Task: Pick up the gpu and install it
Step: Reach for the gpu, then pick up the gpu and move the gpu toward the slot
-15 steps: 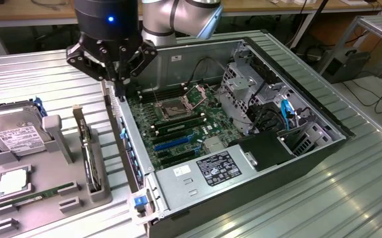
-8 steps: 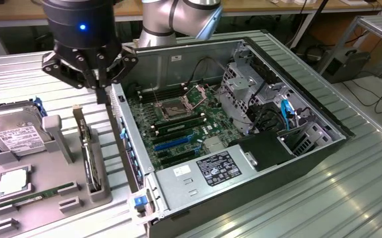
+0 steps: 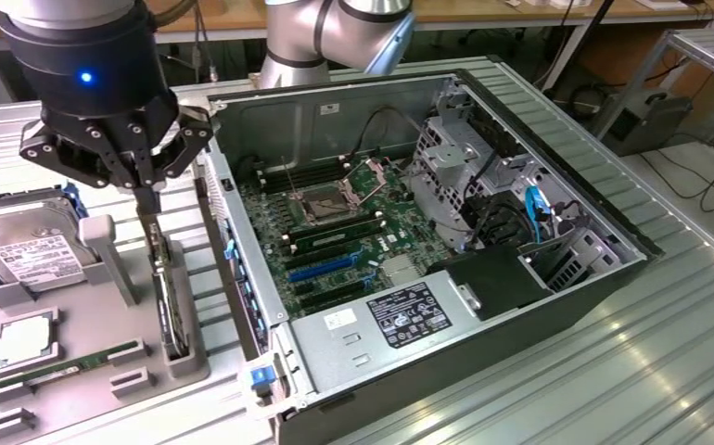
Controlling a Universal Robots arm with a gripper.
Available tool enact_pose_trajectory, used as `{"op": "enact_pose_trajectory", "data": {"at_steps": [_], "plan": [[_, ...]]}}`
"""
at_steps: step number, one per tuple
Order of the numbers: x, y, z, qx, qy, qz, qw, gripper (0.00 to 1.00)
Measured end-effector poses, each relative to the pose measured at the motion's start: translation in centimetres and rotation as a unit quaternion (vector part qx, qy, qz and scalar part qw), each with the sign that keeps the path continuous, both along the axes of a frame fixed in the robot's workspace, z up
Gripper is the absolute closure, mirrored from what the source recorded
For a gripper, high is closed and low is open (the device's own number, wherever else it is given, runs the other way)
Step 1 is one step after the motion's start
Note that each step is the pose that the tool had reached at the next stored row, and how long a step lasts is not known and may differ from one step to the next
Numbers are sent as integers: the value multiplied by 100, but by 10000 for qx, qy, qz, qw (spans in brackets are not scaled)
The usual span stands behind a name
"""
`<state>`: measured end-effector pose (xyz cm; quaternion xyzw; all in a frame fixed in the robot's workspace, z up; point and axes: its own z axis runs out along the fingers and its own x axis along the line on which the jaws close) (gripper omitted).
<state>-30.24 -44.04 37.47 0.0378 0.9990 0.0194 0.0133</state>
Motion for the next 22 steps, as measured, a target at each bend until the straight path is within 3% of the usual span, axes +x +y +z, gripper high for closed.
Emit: {"op": "enact_pose_trajectory", "data": {"at_steps": [5, 19, 22], "plan": [[-79, -1, -96, -1, 1, 0, 10000, 89], [-81, -2, -106, -1, -1, 0, 10000, 89], [-104, -33, -132, -1, 0, 0, 10000, 89]]}}
